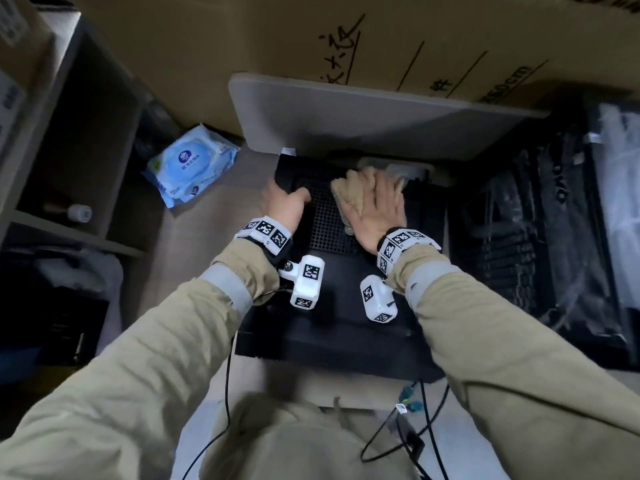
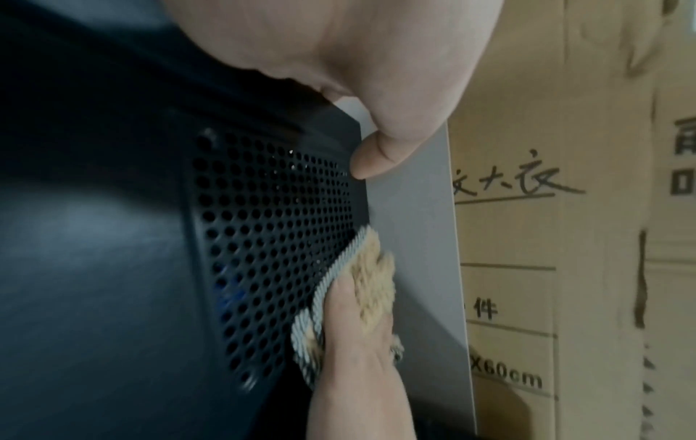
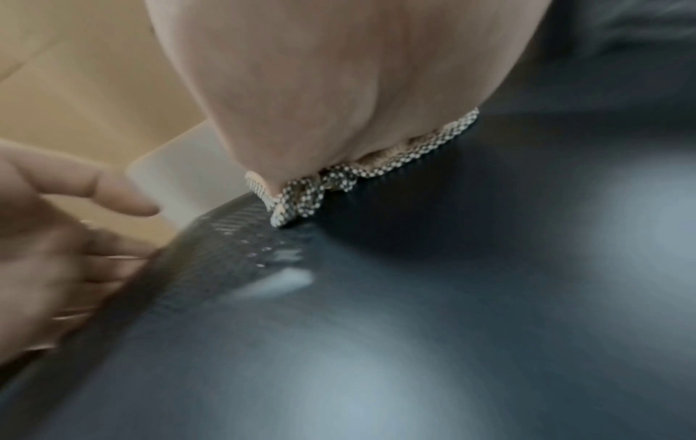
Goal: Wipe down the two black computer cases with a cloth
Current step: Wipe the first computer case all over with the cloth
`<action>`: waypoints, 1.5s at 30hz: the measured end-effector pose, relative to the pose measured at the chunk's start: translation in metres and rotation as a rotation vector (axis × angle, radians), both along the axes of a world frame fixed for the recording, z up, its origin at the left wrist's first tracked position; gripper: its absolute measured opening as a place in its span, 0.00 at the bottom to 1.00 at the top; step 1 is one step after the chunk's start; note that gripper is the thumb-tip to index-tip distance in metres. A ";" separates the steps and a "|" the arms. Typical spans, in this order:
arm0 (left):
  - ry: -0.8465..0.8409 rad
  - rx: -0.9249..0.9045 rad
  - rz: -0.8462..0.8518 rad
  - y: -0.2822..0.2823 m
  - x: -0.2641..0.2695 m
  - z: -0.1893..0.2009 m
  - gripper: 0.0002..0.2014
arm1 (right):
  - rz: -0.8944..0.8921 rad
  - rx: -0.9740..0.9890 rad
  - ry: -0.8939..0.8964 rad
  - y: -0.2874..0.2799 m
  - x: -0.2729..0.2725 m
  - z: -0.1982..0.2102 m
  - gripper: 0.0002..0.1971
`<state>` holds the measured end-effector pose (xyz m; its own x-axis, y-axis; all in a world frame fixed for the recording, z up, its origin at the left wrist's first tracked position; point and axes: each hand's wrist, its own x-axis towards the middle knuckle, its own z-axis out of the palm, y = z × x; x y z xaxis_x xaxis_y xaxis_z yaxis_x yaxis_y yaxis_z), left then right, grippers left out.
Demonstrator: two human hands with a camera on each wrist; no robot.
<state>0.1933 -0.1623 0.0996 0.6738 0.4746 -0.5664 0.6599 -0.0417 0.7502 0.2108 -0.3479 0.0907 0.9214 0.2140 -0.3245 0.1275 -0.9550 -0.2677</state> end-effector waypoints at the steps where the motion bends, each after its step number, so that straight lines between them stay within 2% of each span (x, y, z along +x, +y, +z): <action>1: 0.029 0.080 -0.015 -0.009 -0.009 0.014 0.45 | -0.027 -0.016 0.005 -0.016 -0.010 0.000 0.36; 5: 0.115 0.346 -0.055 -0.041 -0.052 0.031 0.44 | -0.123 0.033 -0.018 -0.056 -0.068 -0.003 0.37; 10: 0.159 0.473 -0.064 -0.048 -0.110 0.021 0.45 | -0.167 0.076 0.002 -0.062 -0.134 -0.002 0.37; 17: 0.190 0.437 -0.133 -0.043 -0.176 0.028 0.44 | -0.170 0.199 0.060 -0.062 -0.191 0.009 0.37; 22: 0.214 0.337 -0.131 -0.032 -0.195 0.033 0.45 | -0.152 0.203 0.066 -0.068 -0.224 0.006 0.39; 29: 0.247 0.302 -0.169 -0.021 -0.195 0.038 0.48 | -0.207 0.173 0.125 -0.052 -0.223 0.011 0.39; 32: 0.276 0.194 -0.138 -0.008 -0.181 0.041 0.49 | -0.216 0.133 0.131 -0.049 -0.203 0.012 0.39; 34: 0.262 0.113 -0.141 0.007 -0.169 0.042 0.42 | -0.232 0.083 0.123 -0.038 -0.187 0.013 0.39; 36: 0.234 0.042 -0.196 0.017 -0.158 0.041 0.24 | -0.248 0.045 0.103 -0.025 -0.178 0.011 0.39; 37: 0.223 0.008 -0.217 0.022 -0.152 0.042 0.18 | -0.254 0.034 0.091 -0.018 -0.174 0.009 0.40; 40: 0.173 -0.075 -0.227 0.034 -0.134 0.038 0.20 | -0.256 0.001 0.062 0.005 -0.162 0.006 0.42; 44: 0.191 -0.115 -0.245 0.053 -0.107 0.029 0.07 | -0.210 -0.011 0.086 0.042 -0.132 0.008 0.43; 45: 0.192 -0.132 -0.231 0.058 -0.100 0.026 0.07 | -0.193 -0.008 0.083 0.052 -0.125 0.008 0.43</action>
